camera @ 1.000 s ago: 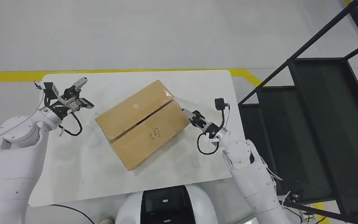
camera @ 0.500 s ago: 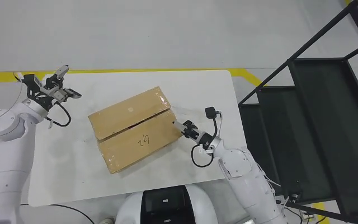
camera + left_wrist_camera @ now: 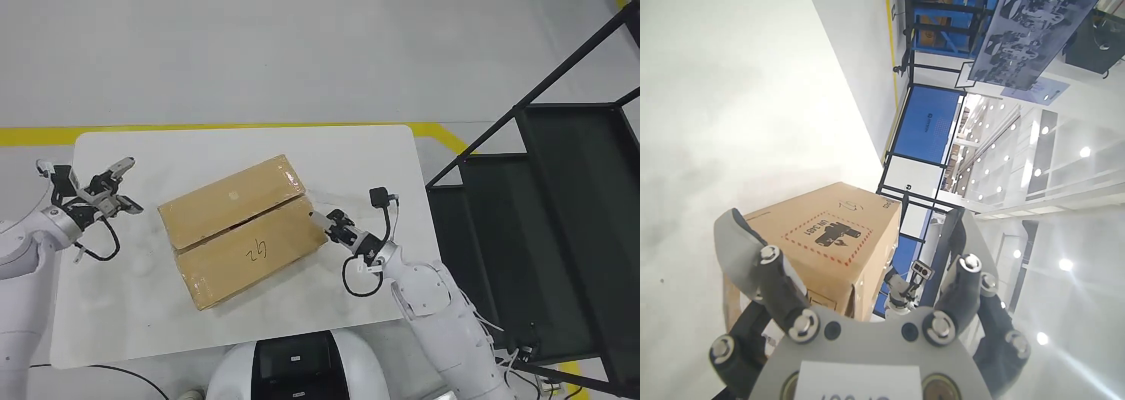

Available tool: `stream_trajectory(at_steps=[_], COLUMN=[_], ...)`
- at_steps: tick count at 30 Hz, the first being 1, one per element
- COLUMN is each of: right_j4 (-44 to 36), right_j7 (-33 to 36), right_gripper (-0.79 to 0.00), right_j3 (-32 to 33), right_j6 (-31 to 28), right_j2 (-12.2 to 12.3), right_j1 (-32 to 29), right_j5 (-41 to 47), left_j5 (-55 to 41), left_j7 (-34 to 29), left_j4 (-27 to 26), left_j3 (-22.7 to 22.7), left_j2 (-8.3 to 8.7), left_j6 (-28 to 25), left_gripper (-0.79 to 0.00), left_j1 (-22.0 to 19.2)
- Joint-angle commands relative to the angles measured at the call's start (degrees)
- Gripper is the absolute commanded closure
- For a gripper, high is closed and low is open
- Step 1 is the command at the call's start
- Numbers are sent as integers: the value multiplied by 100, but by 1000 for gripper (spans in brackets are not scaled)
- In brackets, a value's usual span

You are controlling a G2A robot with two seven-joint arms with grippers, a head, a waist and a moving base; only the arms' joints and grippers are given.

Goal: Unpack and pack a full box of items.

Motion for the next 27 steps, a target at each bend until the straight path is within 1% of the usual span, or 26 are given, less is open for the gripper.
stream_trajectory(at_steps=[1, 7, 13, 16, 18, 20, 24, 25, 27], right_j4=[-9, -95, -201, -243, -278, -316, -374, -373, -373], right_j7=[-15, 58, 81, 40, -29, -83, -117, -125, -125], right_gripper=[-785, -785, -785, -785, -785, -785, -785, -785, -785], right_j3=[-5, -16, -67, -60, -31, -10, -8, -11, -11], right_j6=[3, -19, -81, -111, -122, -135, -199, -211, -211], right_j2=[9, 49, 82, 98, 110, 121, 139, 140, 140], right_j1=[-22, -170, -320, -371, -401, -428, -450, -451, -451], right_j5=[0, 9, 43, 66, 57, 46, 116, 140, 140], left_j5=[-123, -383, -519, -611, -560, -381, -12, -56, -75], left_j7=[38, -30, -31, 40, -10, -195, -887, -1013, -1052], left_j4=[44, 181, 362, 517, 620, 719, 894, 949, 970], left_j3=[115, 430, 797, 820, 731, 595, 297, 219, 194], left_j2=[-36, -127, -236, -263, -236, -171, -12, 11, 18], left_j6=[48, 317, 422, 386, 300, 214, -108, -178, -208], left_gripper=[-785, -785, -785, -785, -785, -785, -785, -785, -785], left_j1=[-107, -511, -935, -1093, -1109, -1054, -824, -774, -757])
